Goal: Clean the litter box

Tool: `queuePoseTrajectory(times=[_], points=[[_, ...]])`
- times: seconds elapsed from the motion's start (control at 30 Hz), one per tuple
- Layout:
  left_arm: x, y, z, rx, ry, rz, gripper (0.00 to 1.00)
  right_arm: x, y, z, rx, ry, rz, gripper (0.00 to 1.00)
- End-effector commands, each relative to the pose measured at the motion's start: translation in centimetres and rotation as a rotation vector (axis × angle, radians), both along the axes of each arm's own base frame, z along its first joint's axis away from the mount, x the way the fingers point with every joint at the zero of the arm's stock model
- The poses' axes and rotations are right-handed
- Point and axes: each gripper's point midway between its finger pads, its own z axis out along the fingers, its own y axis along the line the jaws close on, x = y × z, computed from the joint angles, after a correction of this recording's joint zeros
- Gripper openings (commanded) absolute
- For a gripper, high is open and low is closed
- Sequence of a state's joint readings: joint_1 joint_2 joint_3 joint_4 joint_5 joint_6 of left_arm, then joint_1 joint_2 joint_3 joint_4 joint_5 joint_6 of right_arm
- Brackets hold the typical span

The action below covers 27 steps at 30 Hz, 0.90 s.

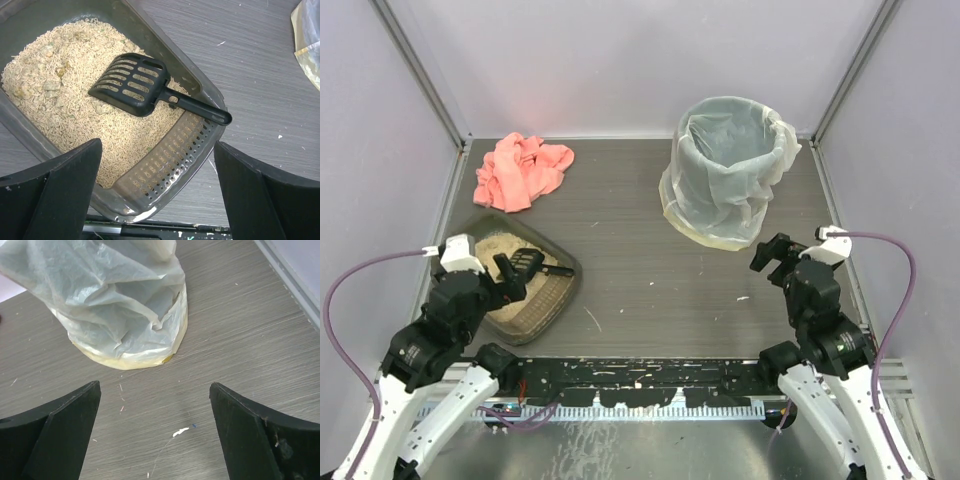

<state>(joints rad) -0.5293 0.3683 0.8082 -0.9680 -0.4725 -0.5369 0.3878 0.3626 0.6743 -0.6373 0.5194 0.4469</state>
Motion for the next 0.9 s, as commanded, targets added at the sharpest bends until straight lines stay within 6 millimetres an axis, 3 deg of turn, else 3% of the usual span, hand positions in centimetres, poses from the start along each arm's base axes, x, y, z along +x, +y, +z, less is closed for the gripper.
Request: queuePoseTrajectory(times=[0.0, 0.43, 0.67, 0.87], points=[[-0.1, -0.8, 1.9, -0.028, 0.015, -0.05, 0.96, 1.0, 0.1, 3.0, -0.003, -0.033, 0.031, 0.96], [1.2, -2.0, 2.9, -0.137, 0.14, -0.014, 0.98, 3.4, -0.1, 4.3, -0.018, 0.046, 0.055, 1.0], [0.9, -1.3, 4.2, -0.181, 0.118, 0.055, 0.98, 4.2, 3.4, 3.4, 0.028, 0.092, 0.252, 1.0], [0.0, -1.5, 5.4, -0.187, 0.007, -0.015, 0.98, 4.6, 6.5, 2.6, 0.093, 0.103, 0.412, 1.0]])
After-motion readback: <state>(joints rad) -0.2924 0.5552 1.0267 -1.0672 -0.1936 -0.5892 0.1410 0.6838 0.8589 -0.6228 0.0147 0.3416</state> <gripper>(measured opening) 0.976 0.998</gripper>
